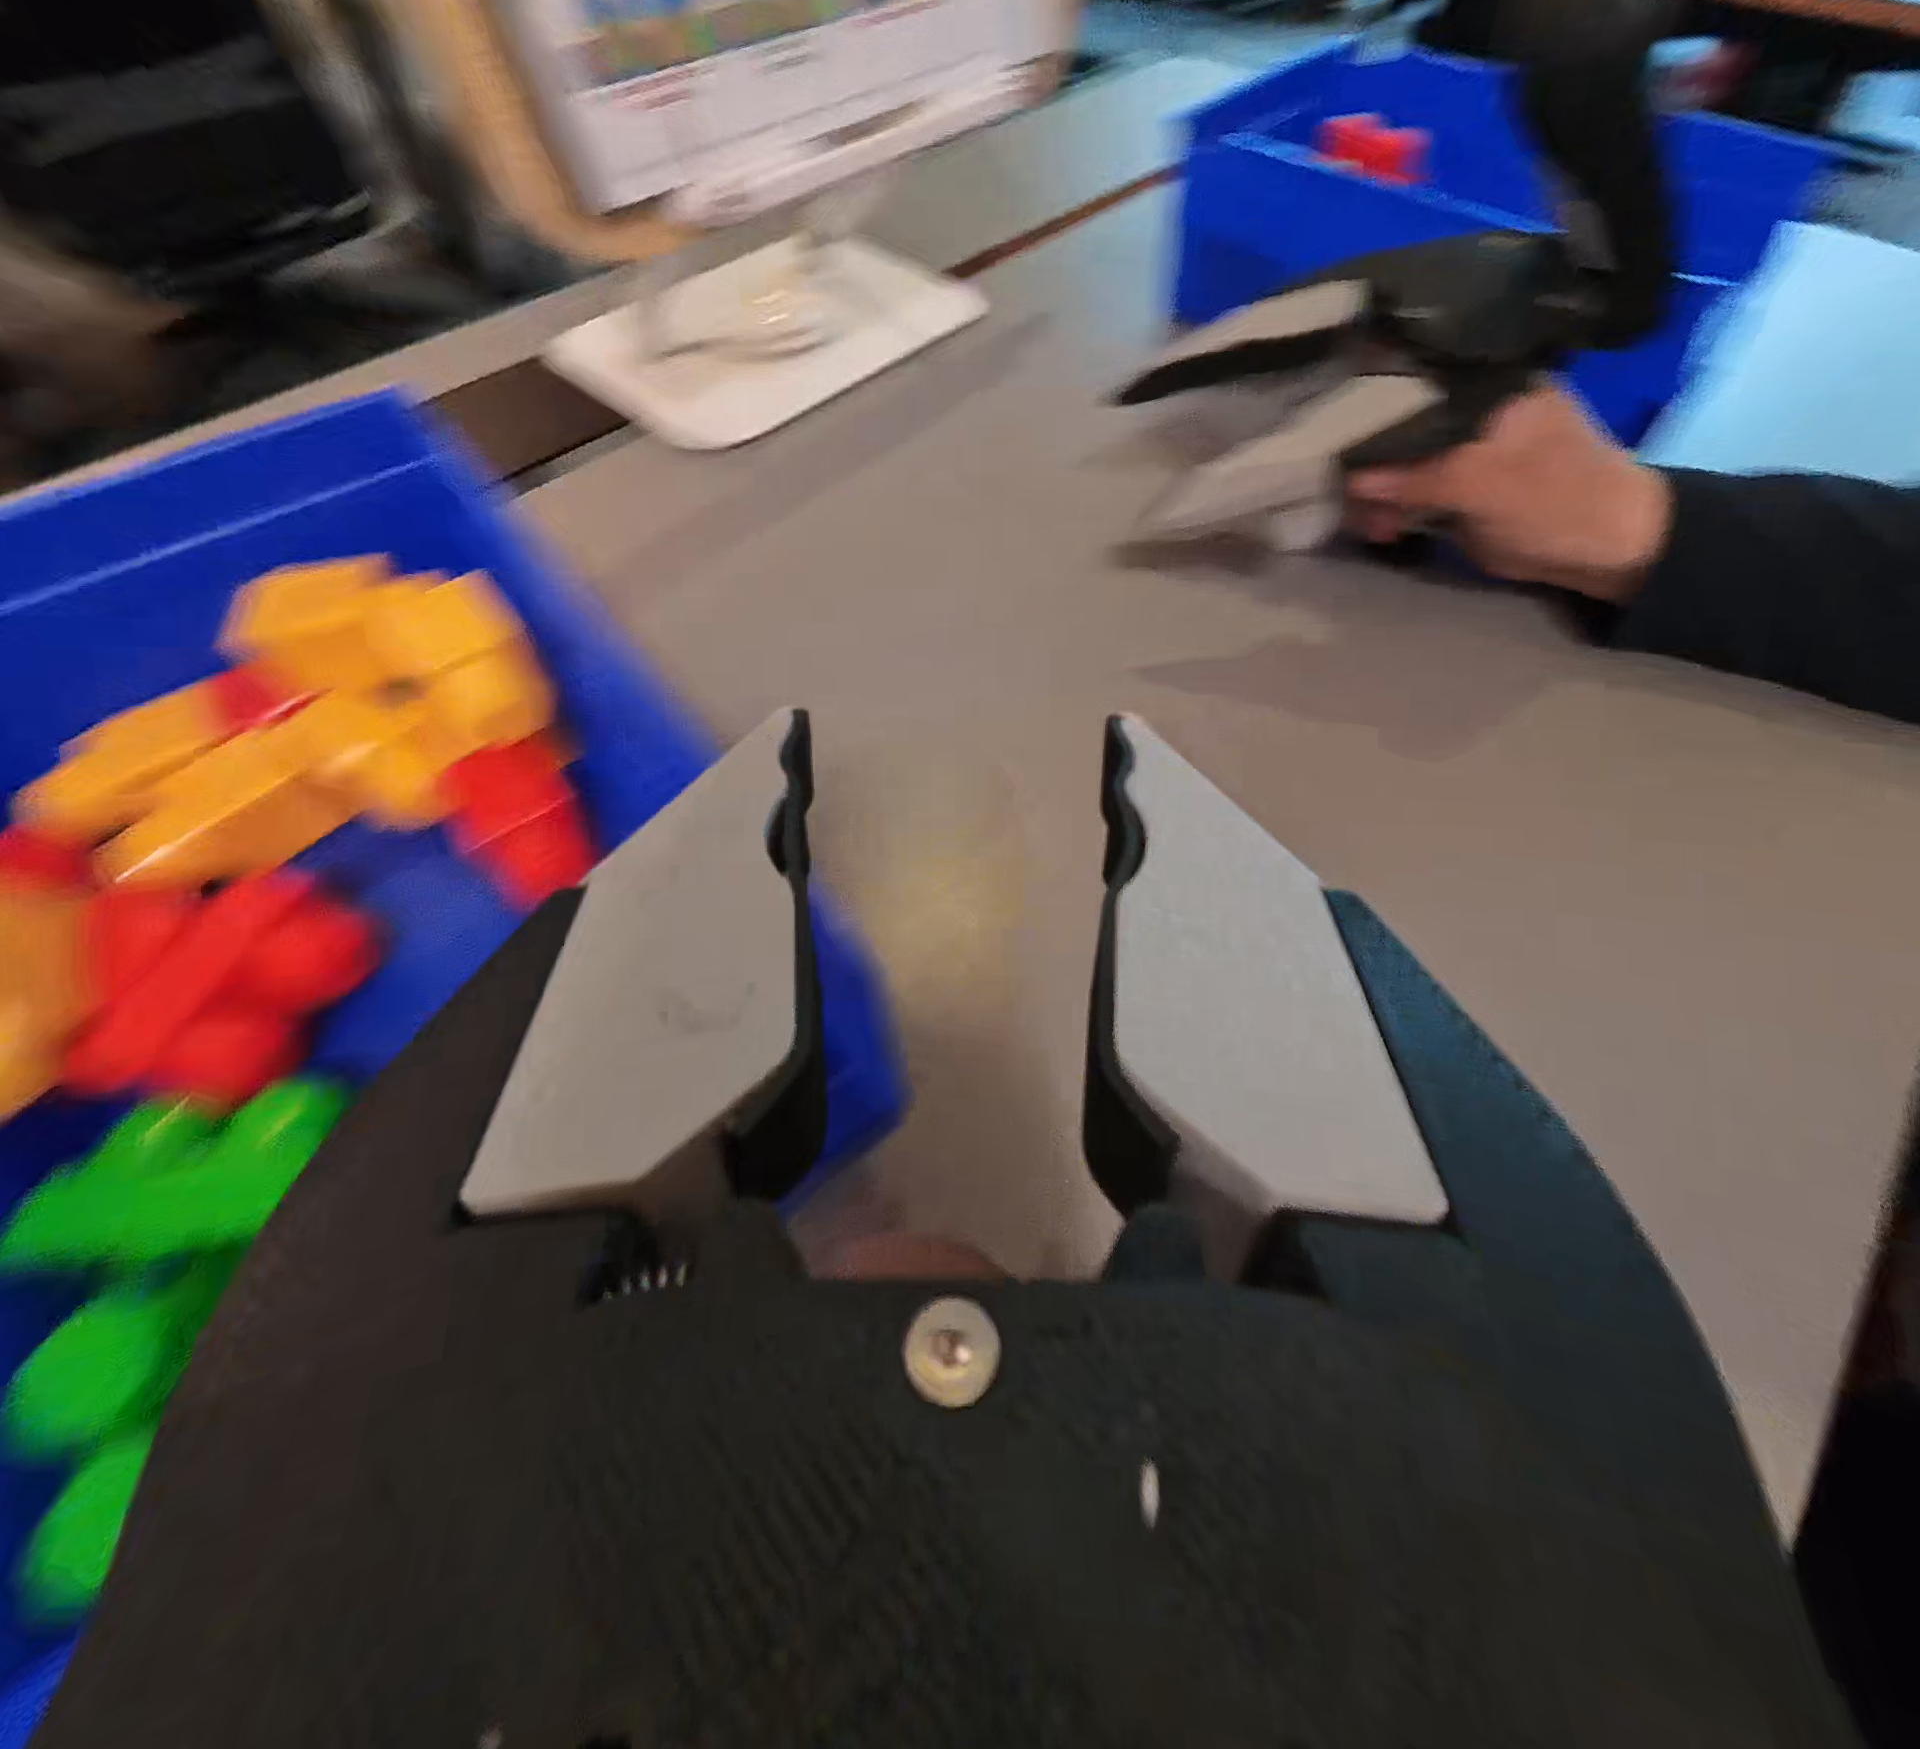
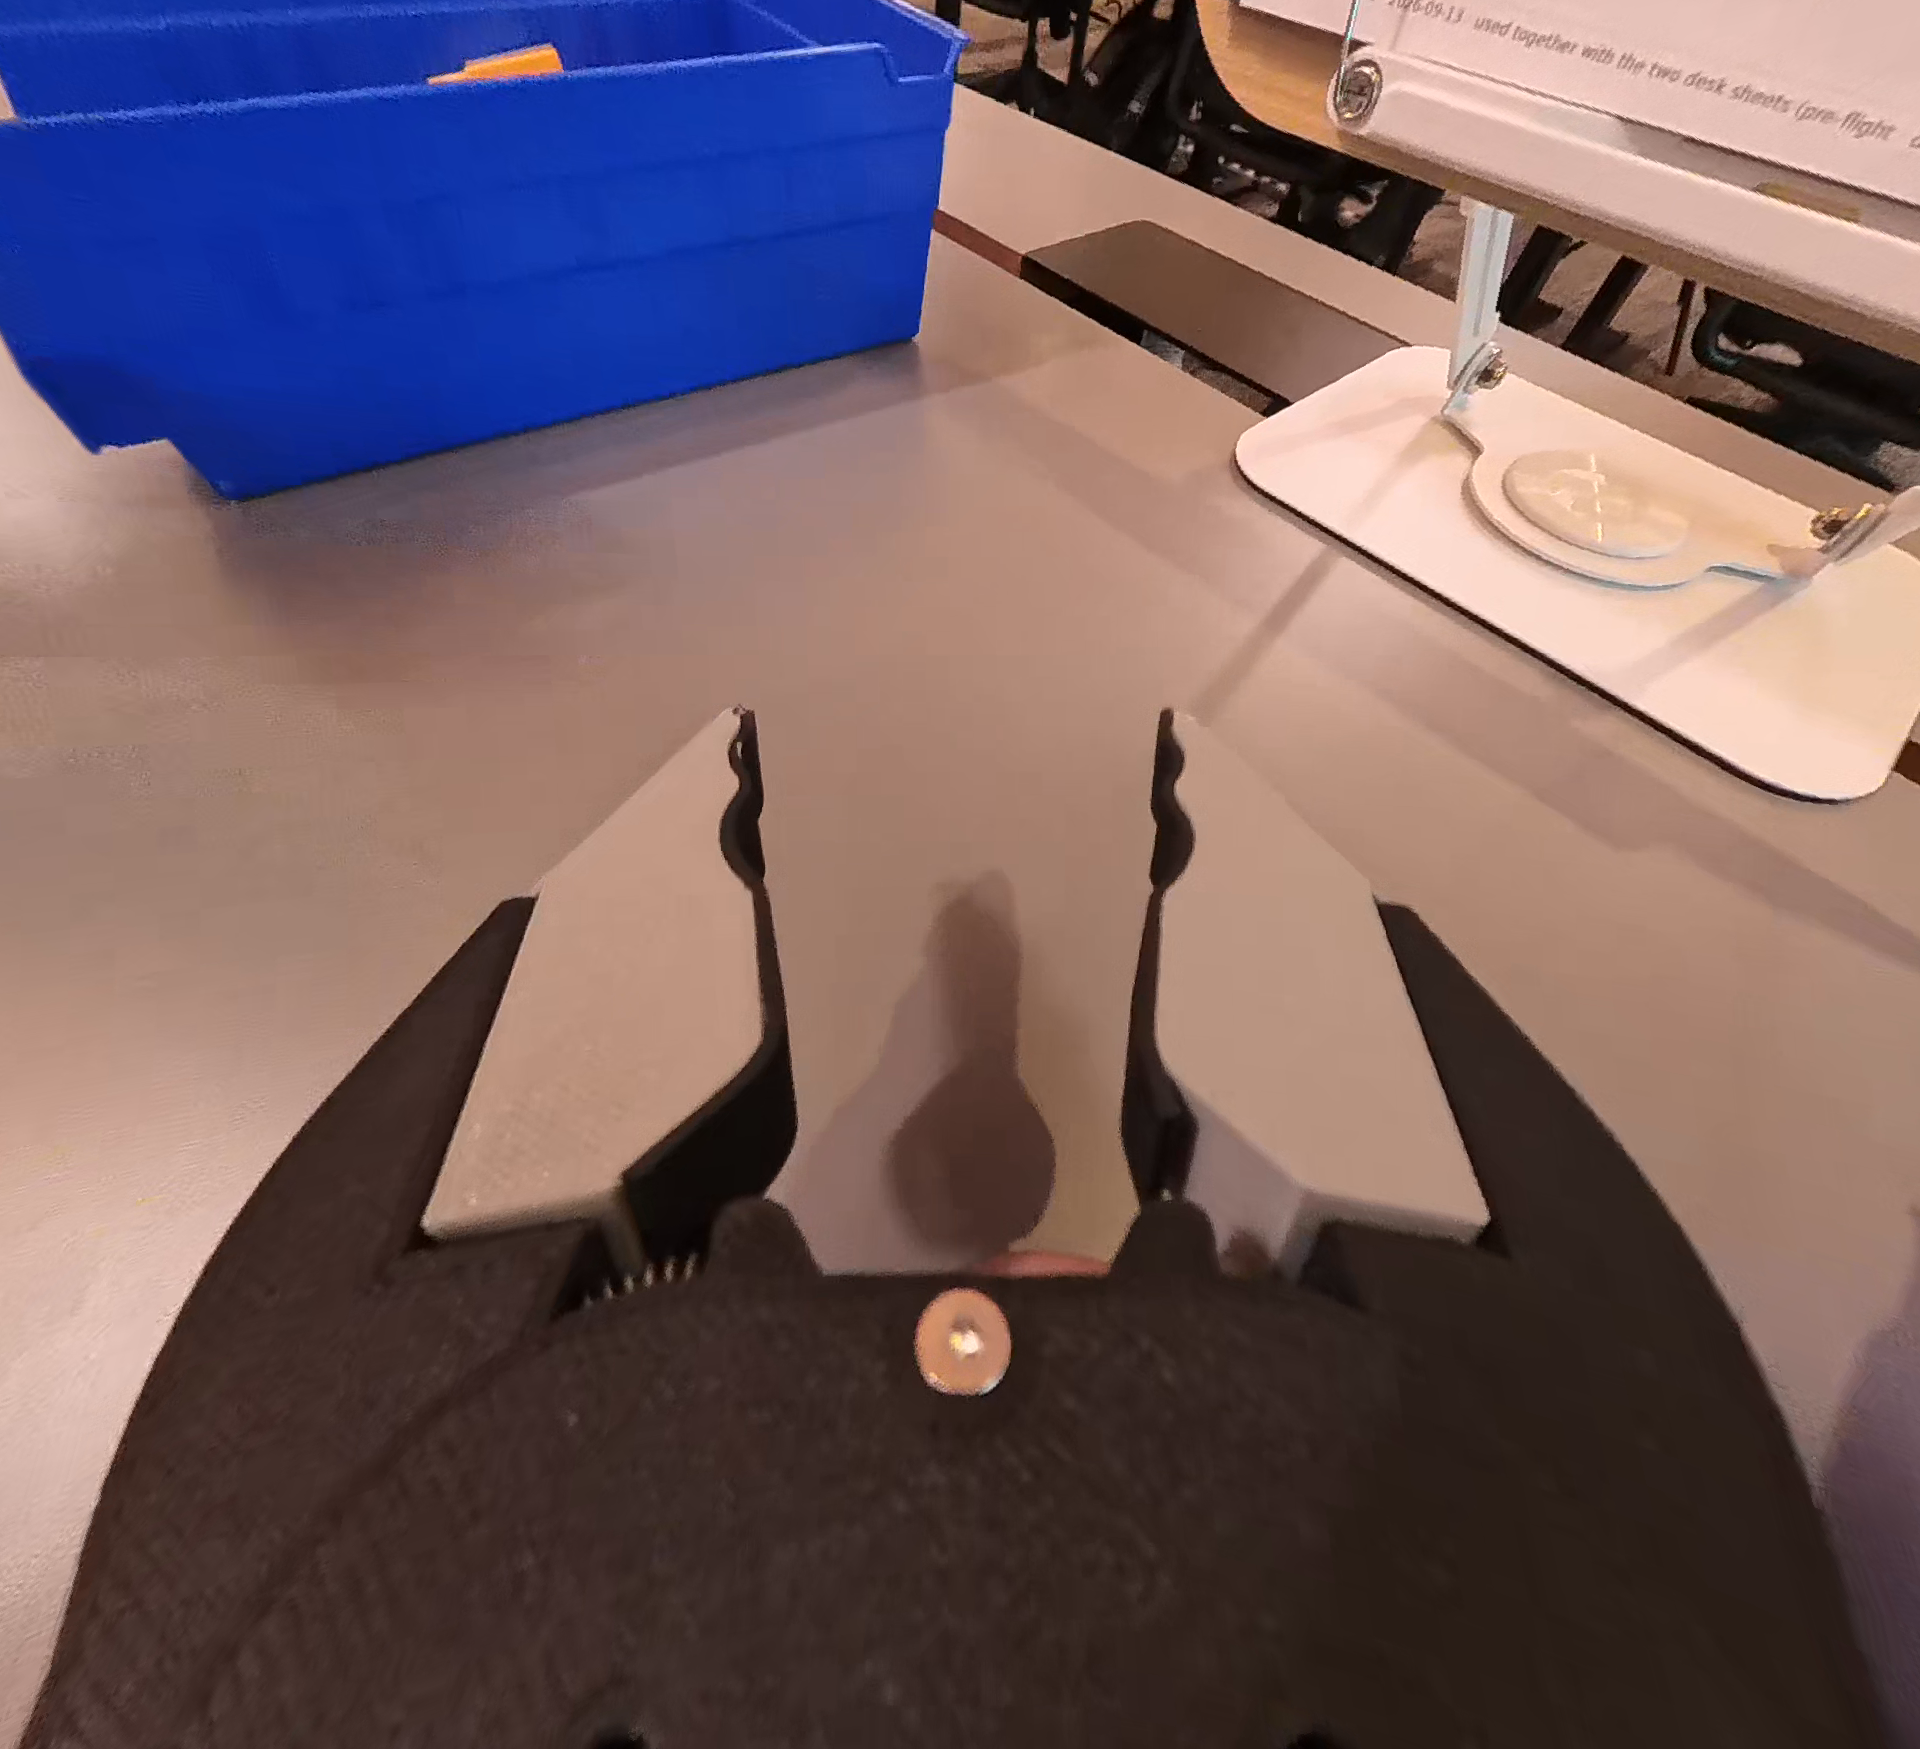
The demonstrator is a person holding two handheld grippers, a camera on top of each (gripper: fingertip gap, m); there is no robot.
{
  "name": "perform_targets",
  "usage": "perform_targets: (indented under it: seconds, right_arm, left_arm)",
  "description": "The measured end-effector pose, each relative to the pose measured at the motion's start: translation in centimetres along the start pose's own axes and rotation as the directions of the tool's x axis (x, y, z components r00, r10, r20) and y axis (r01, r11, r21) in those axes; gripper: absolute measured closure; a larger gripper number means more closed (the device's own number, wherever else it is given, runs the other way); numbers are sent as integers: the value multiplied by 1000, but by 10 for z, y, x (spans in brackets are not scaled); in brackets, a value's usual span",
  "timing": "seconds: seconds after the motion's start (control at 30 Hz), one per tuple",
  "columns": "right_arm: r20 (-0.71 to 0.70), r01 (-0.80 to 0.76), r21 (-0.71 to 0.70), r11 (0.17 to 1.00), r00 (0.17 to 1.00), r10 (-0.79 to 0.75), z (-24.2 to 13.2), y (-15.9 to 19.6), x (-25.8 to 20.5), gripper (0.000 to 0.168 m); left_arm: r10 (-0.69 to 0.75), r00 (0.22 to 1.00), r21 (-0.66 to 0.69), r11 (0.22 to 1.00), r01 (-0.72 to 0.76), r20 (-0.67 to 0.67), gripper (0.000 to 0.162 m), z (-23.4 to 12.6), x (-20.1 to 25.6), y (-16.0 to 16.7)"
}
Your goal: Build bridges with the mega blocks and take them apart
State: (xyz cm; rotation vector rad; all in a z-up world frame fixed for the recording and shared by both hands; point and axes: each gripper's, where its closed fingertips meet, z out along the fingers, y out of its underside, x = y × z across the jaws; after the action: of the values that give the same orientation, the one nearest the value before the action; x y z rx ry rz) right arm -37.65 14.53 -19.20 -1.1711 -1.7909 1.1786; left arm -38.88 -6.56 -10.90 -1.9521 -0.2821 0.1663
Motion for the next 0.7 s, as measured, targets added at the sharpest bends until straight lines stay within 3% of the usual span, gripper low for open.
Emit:
perform_targets:
  seconds: [0.07, 0.13, 0.2, 0.33, 0.4, 0.7]
  right_arm:
    - [-1, 3, 1, 1000, 1000, -3, 0, 0, 0, 95]
    - [-1, 13, 9, 1000, 1000, -13, 0, -2, -1, 95]
    - [1, 23, 2, 1000, 1000, -23, 0, 0, -3, 95]
    - [-4, 32, 5, 999, 999, -32, -1, 0, -4, 95]
    - [-2, 28, 4, 1000, 1000, -28, -3, 0, -4, 95]
    - [24, -6, -6, 1000, 1000, 6, 0, 2, -3, 97]
  left_arm:
    - [-91, 983, -107, 988, 108, 160, 108, -20, -52, 14]
    - [-157, 966, -243, 948, 206, 206, 110, -27, -78, 42]
    - [-186, 961, -374, 892, 253, 206, 128, -23, -86, 73]
    - [-57, 955, -593, 773, 227, 292, 113, -14, -109, 124]
    - [-13, 954, -585, 788, 194, 299, 120, -7, -116, 122]
    - [-59, 975, -659, 728, 188, 213, 142, -1, -110, 129]
